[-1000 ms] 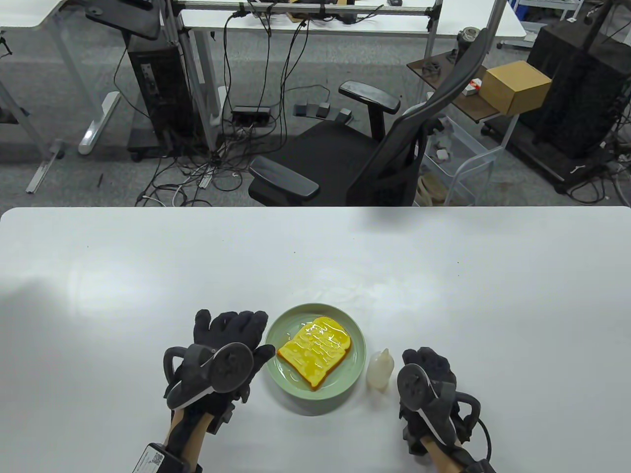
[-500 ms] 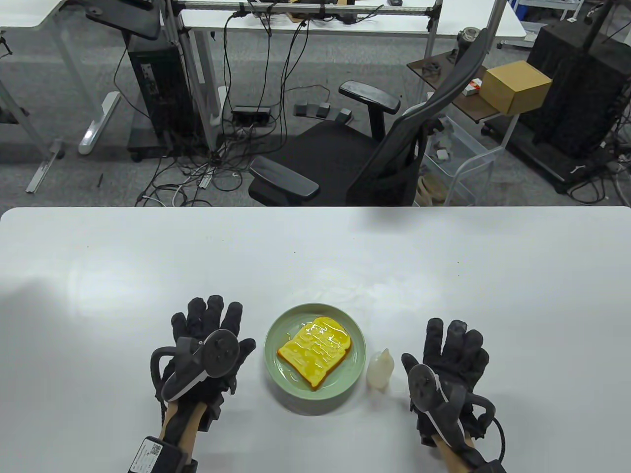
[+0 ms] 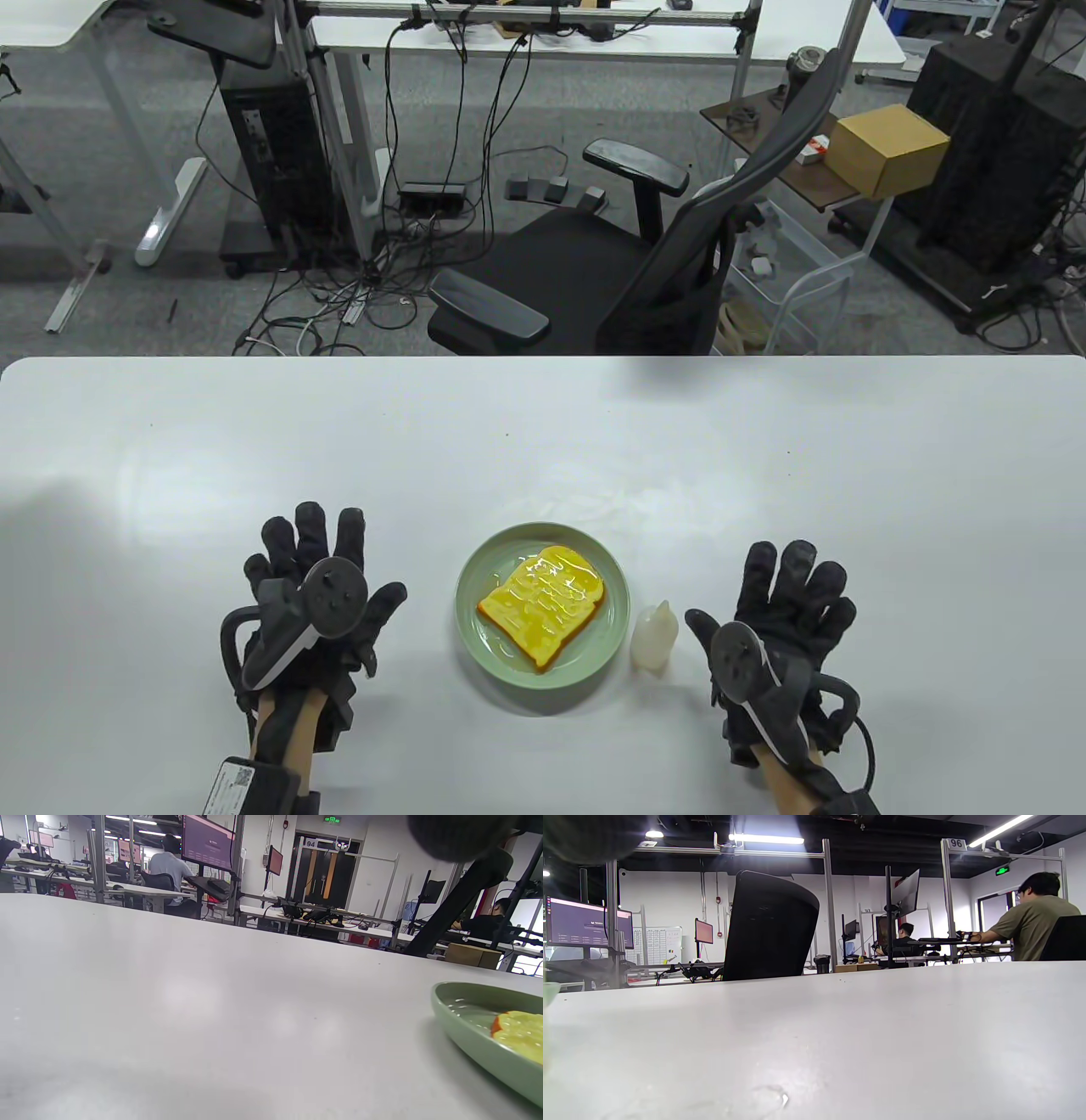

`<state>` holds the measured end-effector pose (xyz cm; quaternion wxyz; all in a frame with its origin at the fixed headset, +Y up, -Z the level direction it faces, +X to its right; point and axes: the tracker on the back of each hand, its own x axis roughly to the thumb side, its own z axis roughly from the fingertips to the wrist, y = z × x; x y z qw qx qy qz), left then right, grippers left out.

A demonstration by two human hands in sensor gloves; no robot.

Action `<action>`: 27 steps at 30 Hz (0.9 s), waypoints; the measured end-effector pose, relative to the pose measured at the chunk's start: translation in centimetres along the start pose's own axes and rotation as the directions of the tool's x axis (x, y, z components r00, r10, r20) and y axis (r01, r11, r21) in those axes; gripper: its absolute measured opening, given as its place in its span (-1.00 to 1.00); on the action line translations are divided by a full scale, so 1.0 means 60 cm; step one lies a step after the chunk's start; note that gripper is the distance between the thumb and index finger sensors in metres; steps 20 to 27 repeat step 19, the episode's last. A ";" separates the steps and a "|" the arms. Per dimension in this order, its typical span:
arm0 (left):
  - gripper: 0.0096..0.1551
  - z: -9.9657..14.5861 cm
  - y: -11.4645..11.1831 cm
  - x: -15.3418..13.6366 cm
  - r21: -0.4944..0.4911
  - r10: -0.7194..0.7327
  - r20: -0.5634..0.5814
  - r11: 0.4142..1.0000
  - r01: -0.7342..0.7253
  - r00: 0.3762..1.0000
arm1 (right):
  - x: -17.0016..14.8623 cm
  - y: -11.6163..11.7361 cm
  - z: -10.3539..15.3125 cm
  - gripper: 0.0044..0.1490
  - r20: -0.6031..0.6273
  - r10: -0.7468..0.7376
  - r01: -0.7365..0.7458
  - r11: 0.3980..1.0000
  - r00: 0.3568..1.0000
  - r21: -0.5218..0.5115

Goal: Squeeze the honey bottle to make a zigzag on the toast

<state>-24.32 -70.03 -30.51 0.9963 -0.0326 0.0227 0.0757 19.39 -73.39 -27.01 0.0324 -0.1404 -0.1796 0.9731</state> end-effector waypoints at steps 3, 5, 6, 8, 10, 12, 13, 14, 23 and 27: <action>0.23 0.001 -0.002 -0.001 0.004 -0.007 -0.010 1.000 0.007 1.000 | -0.001 0.002 -0.001 0.40 -0.005 0.005 -0.005 1.000 1.000 0.015; 0.23 0.004 -0.001 -0.001 0.057 -0.058 -0.020 0.997 0.060 0.998 | -0.002 0.004 -0.002 0.40 -0.010 0.004 -0.004 1.000 1.000 0.027; 0.23 0.003 -0.002 -0.002 0.052 -0.064 -0.018 0.997 0.065 0.998 | -0.003 0.005 -0.003 0.40 -0.012 0.007 -0.006 0.999 1.000 0.040; 0.23 0.002 -0.004 -0.005 0.035 -0.041 -0.025 0.999 0.042 0.999 | -0.004 0.006 -0.002 0.41 -0.020 0.009 -0.008 0.998 1.000 0.058; 0.23 0.001 -0.005 -0.009 0.029 -0.024 -0.032 0.999 0.025 0.999 | -0.004 0.006 -0.002 0.41 -0.020 0.014 -0.013 0.998 1.000 0.061; 0.23 0.000 -0.006 -0.012 0.011 -0.017 -0.035 1.000 0.017 0.999 | -0.004 0.006 -0.002 0.40 -0.018 0.011 -0.010 0.999 1.000 0.053; 0.23 0.000 -0.007 -0.013 0.016 -0.016 -0.036 1.000 0.016 0.999 | -0.004 0.007 -0.002 0.40 -0.019 0.009 -0.008 0.998 1.000 0.054; 0.22 -0.001 -0.007 -0.013 0.019 -0.014 -0.035 1.000 0.015 0.999 | -0.004 0.008 -0.002 0.39 -0.020 0.010 -0.009 0.998 1.000 0.059; 0.22 -0.002 -0.007 -0.014 0.012 -0.006 -0.037 1.000 0.007 0.999 | -0.008 0.010 -0.003 0.38 -0.037 0.016 -0.013 0.997 0.999 0.071; 0.22 -0.002 -0.007 -0.014 0.012 -0.006 -0.037 1.000 0.007 0.999 | -0.008 0.010 -0.003 0.38 -0.037 0.016 -0.013 0.997 0.999 0.071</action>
